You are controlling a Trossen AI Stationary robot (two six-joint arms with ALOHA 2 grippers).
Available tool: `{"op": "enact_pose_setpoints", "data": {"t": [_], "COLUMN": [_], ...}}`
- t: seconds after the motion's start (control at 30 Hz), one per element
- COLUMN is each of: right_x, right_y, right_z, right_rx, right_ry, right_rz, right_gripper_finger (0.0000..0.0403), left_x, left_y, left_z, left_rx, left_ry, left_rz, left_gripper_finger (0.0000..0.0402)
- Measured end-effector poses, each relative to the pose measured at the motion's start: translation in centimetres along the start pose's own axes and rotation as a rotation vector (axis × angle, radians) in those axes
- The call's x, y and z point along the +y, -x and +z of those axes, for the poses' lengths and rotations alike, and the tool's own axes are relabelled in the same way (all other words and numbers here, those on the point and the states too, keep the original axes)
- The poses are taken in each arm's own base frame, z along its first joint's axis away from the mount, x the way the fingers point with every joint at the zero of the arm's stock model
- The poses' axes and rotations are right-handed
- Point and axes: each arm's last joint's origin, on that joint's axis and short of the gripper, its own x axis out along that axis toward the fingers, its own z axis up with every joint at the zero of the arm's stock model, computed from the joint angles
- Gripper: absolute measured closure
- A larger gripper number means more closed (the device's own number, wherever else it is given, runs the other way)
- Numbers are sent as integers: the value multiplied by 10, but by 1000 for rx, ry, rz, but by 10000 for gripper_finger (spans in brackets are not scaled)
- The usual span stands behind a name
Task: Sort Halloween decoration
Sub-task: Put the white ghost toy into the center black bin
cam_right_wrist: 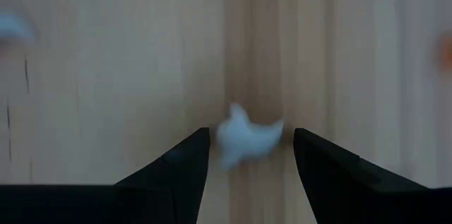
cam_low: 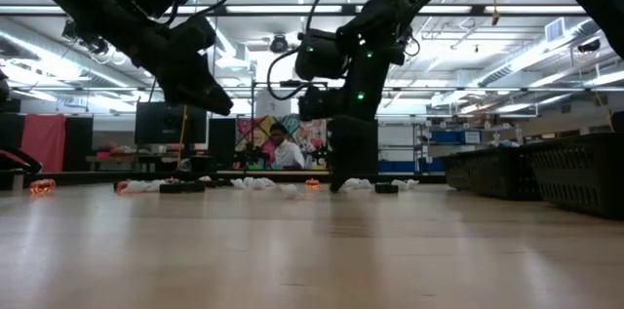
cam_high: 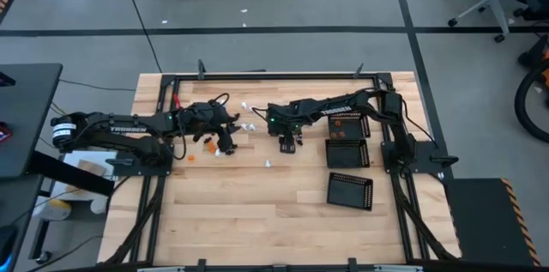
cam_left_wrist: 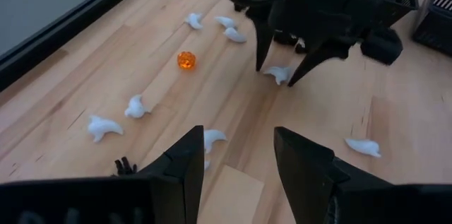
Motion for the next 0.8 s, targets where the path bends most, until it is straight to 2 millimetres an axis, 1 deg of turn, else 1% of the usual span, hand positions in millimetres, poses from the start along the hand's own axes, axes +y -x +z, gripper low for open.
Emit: {"op": "enact_pose_setpoints", "data": {"t": [0.17,0.47,0.57,0.63,0.8], "right_x": [1,0,0,1,3], "right_y": [7,8,8,6,-4], "right_z": [-6,4,5,3,-8], "right_rx": [47,-59,-65,-72,-87], "right_ry": [22,47,53,56,45], "right_rz": [12,13,23,23,39], "right_gripper_finger": [190,190,190,190,190], "left_x": [0,0,0,0,0], "left_y": [0,0,0,0,0], "left_z": [0,0,0,0,-1], "left_rx": [5,3,3,3,6], "left_ry": [-1,-1,-1,-2,-21], "left_rz": [1,0,0,1,1], "left_gripper_finger": [244,244,244,244,244]}}
